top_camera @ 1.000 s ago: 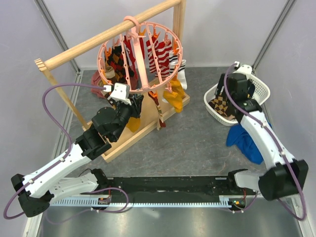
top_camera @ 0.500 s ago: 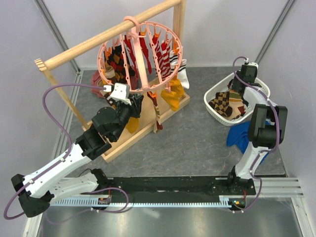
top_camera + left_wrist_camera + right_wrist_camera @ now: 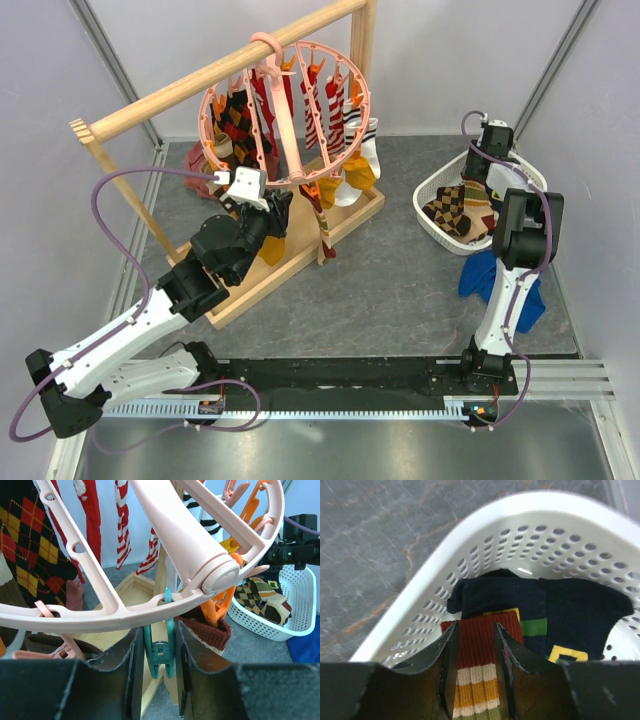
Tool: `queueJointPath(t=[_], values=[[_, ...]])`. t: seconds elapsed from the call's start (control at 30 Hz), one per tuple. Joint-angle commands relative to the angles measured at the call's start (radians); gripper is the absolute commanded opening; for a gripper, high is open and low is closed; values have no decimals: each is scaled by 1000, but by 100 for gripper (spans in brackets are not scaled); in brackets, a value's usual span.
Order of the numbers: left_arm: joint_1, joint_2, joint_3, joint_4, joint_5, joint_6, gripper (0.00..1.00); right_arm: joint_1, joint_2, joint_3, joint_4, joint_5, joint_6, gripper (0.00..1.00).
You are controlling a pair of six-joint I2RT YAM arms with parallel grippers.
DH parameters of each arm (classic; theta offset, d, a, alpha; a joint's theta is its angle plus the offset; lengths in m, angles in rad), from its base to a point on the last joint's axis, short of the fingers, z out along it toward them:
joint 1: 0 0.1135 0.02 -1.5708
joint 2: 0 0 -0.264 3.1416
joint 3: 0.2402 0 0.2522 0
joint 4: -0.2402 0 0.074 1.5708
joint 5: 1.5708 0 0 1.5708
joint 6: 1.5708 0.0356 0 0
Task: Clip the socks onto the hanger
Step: Pick up the sock from the bin.
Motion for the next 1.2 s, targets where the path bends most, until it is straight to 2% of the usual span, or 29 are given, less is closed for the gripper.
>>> queueJointPath(t=[0.0,0.17,0.33,0.47,0.57,1.03,1.17], values=[[-11,31,-38,-178,62,34,2,-5,32,55,-44,9,-31,40],[-8,31,-38,-178,67,32,2,-4,75,83,-110,3,-40,39],[-8,30,-38,-177,73,29,2,-4,61,69,-109,-17,-38,23],[-9,24,-38,-177,82,25,2,-4,14,60,-107,-20,-31,6],[-8,20,-39,-178,85,23,2,-1,-44,37,-104,-30,-11,0],[-6,-19,-44,-167,99,12,2,36,-399,-153,-28,-95,80,0],[-3,-24,-44,-166,113,2,2,53,-524,-248,32,-177,121,0]])
